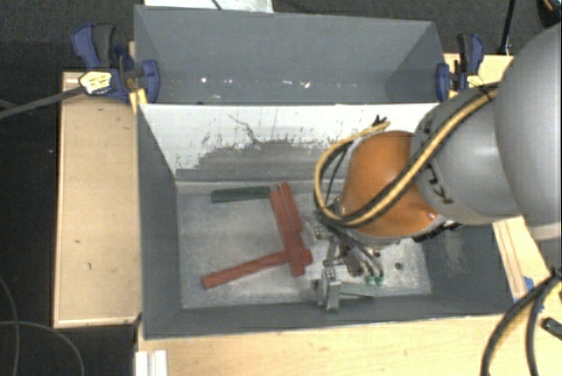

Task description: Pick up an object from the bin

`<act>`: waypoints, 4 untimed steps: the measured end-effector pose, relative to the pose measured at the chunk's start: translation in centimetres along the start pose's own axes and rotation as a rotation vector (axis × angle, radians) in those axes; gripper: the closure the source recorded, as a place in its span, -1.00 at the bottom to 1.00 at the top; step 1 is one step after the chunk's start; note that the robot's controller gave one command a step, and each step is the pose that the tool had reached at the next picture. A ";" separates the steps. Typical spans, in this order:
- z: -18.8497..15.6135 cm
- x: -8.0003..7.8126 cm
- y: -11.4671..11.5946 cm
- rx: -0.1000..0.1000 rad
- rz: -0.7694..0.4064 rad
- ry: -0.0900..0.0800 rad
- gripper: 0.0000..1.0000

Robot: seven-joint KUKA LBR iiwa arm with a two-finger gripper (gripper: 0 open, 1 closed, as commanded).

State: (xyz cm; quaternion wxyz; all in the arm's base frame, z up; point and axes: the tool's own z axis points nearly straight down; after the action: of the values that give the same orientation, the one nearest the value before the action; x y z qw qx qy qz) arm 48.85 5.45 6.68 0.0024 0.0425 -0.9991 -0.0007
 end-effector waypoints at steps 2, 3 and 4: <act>-3.5 -2.2 6.4 0.001 -0.072 -0.004 -1.00; -0.2 -2.2 5.5 0.002 -0.116 -0.002 -1.00; -0.2 -2.2 5.5 0.002 -0.116 -0.003 -1.00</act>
Offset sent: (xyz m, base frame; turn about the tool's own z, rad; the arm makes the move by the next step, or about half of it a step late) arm 0.0288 0.0567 0.0332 0.0844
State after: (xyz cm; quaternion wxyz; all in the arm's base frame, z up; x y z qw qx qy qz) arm 50.62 11.17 6.90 0.0010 0.1002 -0.9950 -0.0001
